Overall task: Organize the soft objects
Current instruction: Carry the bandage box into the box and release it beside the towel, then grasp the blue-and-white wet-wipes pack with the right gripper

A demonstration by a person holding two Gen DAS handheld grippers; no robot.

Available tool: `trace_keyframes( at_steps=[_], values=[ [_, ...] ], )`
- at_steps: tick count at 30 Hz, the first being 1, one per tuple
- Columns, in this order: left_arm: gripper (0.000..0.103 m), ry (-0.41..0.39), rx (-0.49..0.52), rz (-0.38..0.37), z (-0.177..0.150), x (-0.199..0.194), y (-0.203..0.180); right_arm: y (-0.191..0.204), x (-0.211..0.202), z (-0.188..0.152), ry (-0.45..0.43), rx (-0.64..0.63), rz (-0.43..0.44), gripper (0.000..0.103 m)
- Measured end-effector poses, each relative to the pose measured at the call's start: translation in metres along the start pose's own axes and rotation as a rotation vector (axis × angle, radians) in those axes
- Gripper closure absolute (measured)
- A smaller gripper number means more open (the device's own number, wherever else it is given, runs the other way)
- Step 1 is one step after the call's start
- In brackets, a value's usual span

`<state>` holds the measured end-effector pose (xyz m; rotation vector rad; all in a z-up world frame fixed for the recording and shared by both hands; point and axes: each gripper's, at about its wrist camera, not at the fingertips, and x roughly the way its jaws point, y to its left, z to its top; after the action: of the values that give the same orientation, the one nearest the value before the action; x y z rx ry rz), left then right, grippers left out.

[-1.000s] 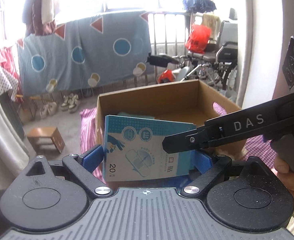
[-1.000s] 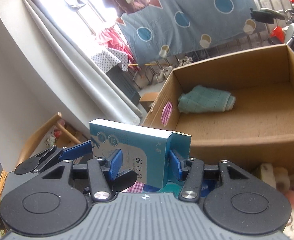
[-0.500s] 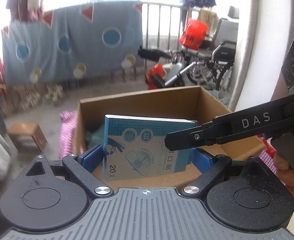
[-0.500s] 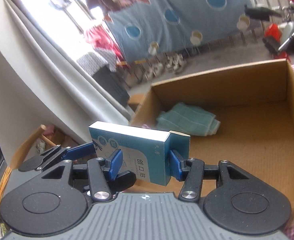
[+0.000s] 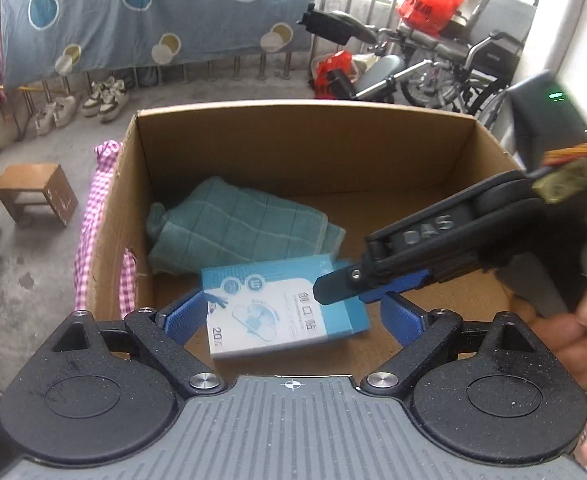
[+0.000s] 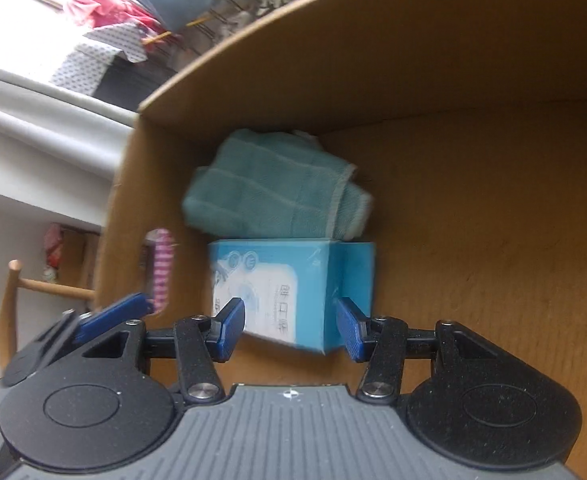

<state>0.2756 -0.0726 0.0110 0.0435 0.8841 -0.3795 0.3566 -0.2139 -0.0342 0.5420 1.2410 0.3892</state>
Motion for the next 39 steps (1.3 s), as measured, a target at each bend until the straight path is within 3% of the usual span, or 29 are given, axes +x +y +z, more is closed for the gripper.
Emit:
trace_keyframes(
  at_steps=[10, 14, 17, 22, 30, 36, 39],
  values=[
    [0.003, -0.173, -0.015, -0.006, -0.03, -0.076, 0.019, 0.014, 0.013, 0.0, 0.05, -0.06, -0.121, 0.049],
    [0.003, -0.224, -0.014, 0.08, -0.05, -0.094, 0.024, 0.027, 0.028, 0.004, 0.084, -0.097, -0.164, 0.049],
    [0.003, -0.217, -0.031, 0.101, -0.056, -0.091, 0.029, 0.041, 0.036, 0.005, 0.095, -0.129, -0.196, 0.05],
    [0.003, -0.171, -0.113, 0.026, -0.055, -0.084, 0.047, 0.065, 0.05, 0.003, 0.105, -0.18, -0.217, 0.051],
    [0.003, -0.168, -0.151, -0.014, -0.062, -0.085, 0.058, 0.083, 0.059, -0.004, 0.066, -0.259, -0.264, 0.051],
    [0.003, -0.172, -0.166, -0.021, -0.067, -0.091, 0.059, 0.082, 0.041, -0.008, 0.013, -0.275, -0.288, 0.05],
    [0.002, -0.19, -0.169, -0.023, -0.069, -0.1, 0.058, 0.082, 0.013, -0.014, -0.044, -0.256, -0.252, 0.05]
  ],
)
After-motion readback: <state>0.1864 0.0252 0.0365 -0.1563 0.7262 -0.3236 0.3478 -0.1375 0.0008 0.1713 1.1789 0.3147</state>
